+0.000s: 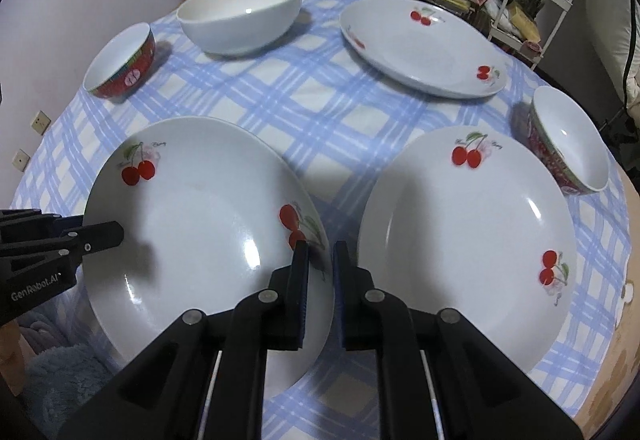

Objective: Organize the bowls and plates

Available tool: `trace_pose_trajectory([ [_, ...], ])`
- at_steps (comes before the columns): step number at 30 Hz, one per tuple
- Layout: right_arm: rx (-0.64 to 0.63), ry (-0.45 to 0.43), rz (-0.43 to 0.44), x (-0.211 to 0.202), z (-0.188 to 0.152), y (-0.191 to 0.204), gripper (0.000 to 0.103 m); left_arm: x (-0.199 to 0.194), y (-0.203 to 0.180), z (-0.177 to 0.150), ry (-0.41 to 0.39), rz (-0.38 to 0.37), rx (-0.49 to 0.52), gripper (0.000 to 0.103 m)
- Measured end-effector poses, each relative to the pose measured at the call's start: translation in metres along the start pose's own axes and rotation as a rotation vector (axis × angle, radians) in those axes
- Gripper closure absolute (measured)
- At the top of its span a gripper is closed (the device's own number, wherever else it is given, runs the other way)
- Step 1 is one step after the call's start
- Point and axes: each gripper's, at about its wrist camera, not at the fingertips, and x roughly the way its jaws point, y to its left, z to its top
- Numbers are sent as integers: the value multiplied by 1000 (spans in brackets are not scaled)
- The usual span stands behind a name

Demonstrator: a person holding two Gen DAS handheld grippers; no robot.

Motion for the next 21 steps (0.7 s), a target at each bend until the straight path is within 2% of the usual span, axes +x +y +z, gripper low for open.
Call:
trace_pose_trajectory([
  [7, -20, 18, -16, 5, -2, 3, 90, 10, -3, -1, 24, 8, -6, 83],
  [16, -28, 26, -29, 7, -1, 3, 90, 12, 4, 2, 33, -17, -53, 83],
  [19, -1, 18, 6, 0, 1, -1, 90, 6, 9, -1, 26, -7, -66, 83],
  [21, 17, 0, 31, -9, 3, -4, 90, -1, 14, -4, 11, 29, -70, 83],
])
